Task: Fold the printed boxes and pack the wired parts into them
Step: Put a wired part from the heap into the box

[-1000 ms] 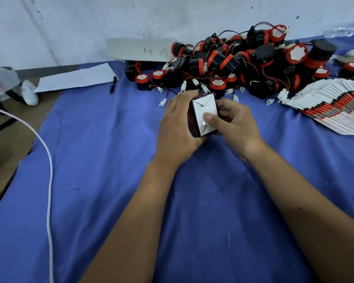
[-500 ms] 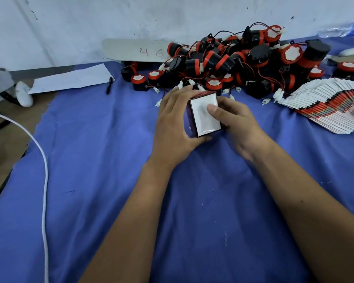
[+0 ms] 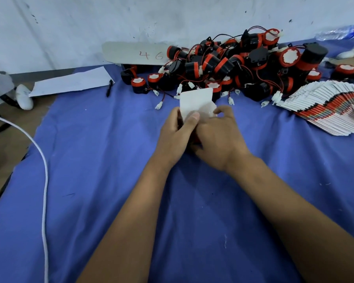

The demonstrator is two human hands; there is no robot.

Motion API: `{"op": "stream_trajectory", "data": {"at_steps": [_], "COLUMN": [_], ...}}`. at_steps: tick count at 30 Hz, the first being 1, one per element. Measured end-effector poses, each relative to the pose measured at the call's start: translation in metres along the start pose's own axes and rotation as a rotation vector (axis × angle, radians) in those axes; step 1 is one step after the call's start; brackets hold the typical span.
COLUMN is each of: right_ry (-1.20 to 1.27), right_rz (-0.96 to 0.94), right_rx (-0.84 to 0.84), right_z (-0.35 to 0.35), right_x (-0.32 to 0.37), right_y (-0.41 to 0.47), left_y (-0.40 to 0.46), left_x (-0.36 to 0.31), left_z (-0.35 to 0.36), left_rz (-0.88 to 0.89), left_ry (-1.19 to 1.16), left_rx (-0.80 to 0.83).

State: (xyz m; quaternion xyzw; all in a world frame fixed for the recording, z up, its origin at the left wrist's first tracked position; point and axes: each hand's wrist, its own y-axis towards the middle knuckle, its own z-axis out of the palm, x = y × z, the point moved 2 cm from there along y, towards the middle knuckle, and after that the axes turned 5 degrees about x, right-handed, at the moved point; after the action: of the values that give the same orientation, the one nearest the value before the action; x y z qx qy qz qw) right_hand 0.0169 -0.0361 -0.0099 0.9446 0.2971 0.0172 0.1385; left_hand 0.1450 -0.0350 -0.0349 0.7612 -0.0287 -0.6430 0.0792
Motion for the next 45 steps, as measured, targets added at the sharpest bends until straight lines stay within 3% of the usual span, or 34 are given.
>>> {"op": "stream_trajectory", "data": {"at_steps": [6,8,9,12,14,18,23,26,32,38,41,45], "right_ry": [-0.113,0.01,0.172,0.841,0.975,0.513,0.016,0.009,-0.009,0.206,0.291,0.201], "right_rz": [-0.031,-0.095,-0.105,0.01,0.21,0.442,0.359,0.324,0.38,0.312,0.389,0.518], "right_rx": [0.09,0.038,-0.053,-0.536,-0.641,-0.27,-0.036,0.086,-0.007,-0.001,-0.08,-0.144], "right_z": [-0.005,-0.005,-0.005,-0.015,-0.01,0.013,0.016,0.021,0.028,0.035,0.031,0.02], "right_x": [0.009,0.001,-0.004,-0.021,-0.04,-0.091,-0.132,-0.137,-0.113,-0.08,-0.074,-0.06], "right_y": [-0.004,-0.003,-0.004,-0.002,0.017,0.077,0.132,0.148,0.131,0.089,0.062,0.022], "left_y": [0.004,0.004,0.005,0.006,0.008,0.011,0.013,0.011,0.009,0.008,0.007,0.007], "left_x": [0.003,0.001,0.002,-0.001,0.0,0.003,0.004,0.005,0.005,0.006,0.006,0.006], "left_z": [0.001,0.001,0.001,-0.005,-0.005,-0.001,-0.001,-0.001,-0.001,-0.004,-0.008,-0.02], "left_rz": [0.016,0.041,0.051,0.069,0.069,0.074,0.109,0.129,0.125,0.107,0.086,0.015], "left_ry": [0.224,0.295,0.334,0.42,0.426,0.426,0.494,0.508,0.45,0.436,0.457,0.5], "left_rx": [-0.12,-0.151,-0.171,-0.26,-0.278,-0.269,-0.316,-0.365,-0.357,-0.391,-0.443,-0.539]}}
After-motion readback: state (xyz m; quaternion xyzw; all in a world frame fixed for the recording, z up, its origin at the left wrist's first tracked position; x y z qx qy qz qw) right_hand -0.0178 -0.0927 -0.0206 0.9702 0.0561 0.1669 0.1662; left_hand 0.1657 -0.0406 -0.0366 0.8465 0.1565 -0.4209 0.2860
